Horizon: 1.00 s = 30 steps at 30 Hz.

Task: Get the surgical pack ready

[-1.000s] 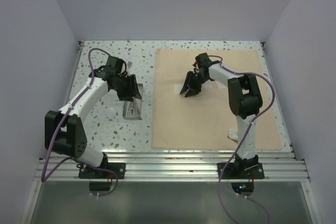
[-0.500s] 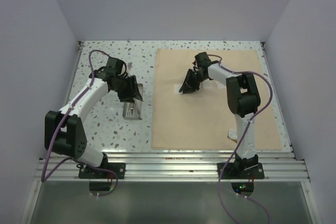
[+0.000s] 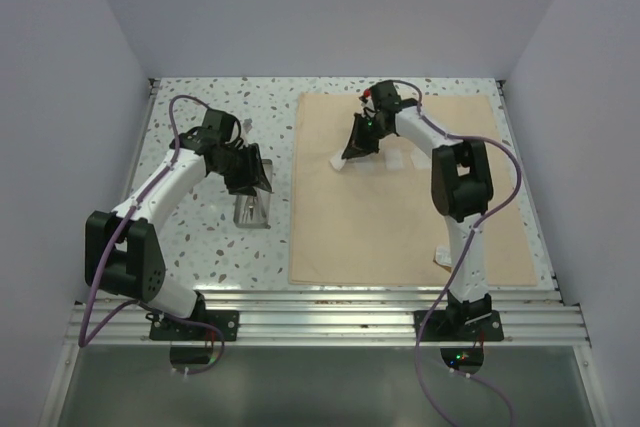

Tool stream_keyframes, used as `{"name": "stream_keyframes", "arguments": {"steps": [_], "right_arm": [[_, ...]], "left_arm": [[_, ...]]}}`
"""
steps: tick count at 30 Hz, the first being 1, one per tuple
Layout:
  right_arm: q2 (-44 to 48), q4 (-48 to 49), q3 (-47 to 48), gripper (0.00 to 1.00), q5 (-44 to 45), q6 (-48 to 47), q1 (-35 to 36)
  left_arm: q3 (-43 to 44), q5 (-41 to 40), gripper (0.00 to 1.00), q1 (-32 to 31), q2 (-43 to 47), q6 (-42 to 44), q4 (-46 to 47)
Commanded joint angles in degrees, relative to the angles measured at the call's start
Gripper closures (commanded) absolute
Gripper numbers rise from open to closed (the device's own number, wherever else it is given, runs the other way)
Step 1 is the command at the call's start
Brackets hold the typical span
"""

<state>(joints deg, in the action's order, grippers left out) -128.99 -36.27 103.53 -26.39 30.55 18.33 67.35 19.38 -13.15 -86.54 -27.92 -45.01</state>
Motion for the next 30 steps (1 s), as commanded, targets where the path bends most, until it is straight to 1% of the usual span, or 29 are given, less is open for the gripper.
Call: {"name": "stream_keyframes", "arguments": {"steps": [1, 7, 14, 24, 30], "right_arm": [[4.5, -5.8, 2.9, 1.0, 4.0, -7.8, 0.0], [5.3, -8.1, 1.4, 1.0, 5.4, -10.1, -1.4], [6.8, -2.5, -2.7, 1.0, 1.2, -8.1, -4.4], [8.8, 2.6, -7.5, 1.0, 3.6, -6.7, -5.0], [10.3, 5.7, -11.6, 1.0, 5.6, -2.5, -5.1]], "left_arm": [[0.3, 1.5, 0.5, 0.1, 0.9, -0.2, 1.7], [0.9, 1.8, 0.5, 0.1, 0.4, -0.2, 1.9], [0.9, 2.0, 0.5, 0.1, 0.1, 0.2, 1.9], [1.0, 2.5, 0.5, 0.0, -0.5, 0.3, 2.2], [1.2, 3.3, 0.5, 0.1, -1.3, 0.1, 2.7]]}}
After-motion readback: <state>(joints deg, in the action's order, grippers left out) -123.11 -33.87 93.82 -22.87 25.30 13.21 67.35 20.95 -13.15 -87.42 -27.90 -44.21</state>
